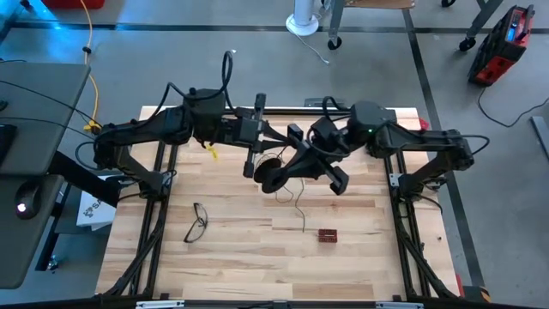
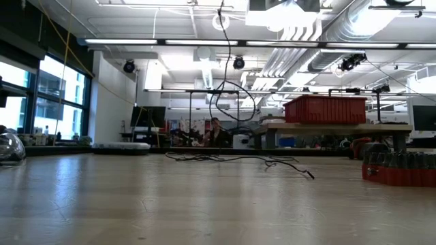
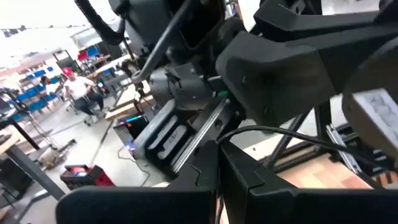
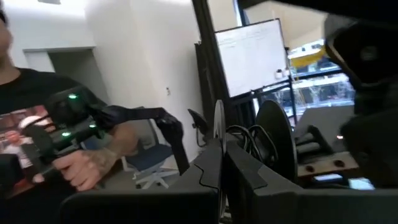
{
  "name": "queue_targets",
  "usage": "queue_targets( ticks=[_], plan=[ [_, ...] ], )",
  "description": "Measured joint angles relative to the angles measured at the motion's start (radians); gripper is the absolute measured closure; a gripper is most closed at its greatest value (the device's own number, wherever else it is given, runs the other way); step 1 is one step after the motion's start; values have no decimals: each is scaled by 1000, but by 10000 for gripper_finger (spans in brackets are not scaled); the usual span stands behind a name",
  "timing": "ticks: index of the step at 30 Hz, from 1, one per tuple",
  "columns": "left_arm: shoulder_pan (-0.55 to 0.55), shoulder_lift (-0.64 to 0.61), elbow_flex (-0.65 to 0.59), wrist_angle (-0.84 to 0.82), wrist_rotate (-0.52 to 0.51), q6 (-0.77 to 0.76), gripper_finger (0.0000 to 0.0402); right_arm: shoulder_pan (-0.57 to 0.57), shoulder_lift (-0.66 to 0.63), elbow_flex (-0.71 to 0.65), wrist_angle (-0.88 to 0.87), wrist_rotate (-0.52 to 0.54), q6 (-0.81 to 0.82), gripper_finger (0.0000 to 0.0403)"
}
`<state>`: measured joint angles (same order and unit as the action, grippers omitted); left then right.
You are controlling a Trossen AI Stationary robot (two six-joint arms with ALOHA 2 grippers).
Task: Coil cords
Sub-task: Coil the black wire into the spool
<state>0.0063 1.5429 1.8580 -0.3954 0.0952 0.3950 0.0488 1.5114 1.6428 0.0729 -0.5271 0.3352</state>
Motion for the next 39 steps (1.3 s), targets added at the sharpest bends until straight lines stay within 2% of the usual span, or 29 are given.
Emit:
queue_targets(
  ticks=[4, 12, 18, 27, 33, 39],
  plan=[
    [-10, 0, 0, 4, 13, -16, 401, 0, 13, 0, 16, 37, -3, 403],
    [-19, -3, 0, 35, 77, -68, 401, -2, 31, 0, 76, 30, -30, 403],
    [-21, -1, 0, 6, 73, -79, 401, -3, 30, 0, 177, 39, -69, 403],
    [-26, -1, -1, 9, 72, -71, 401, -14, 21, 0, 191, 53, -109, 403],
    [-46, -17, -2, 10, -92, 57, 401, -30, -2, 0, 87, 27, -118, 403],
    [-66, -46, -1, 13, -160, 72, 401, -61, -54, 0, 16, 39, -164, 403]
  ],
)
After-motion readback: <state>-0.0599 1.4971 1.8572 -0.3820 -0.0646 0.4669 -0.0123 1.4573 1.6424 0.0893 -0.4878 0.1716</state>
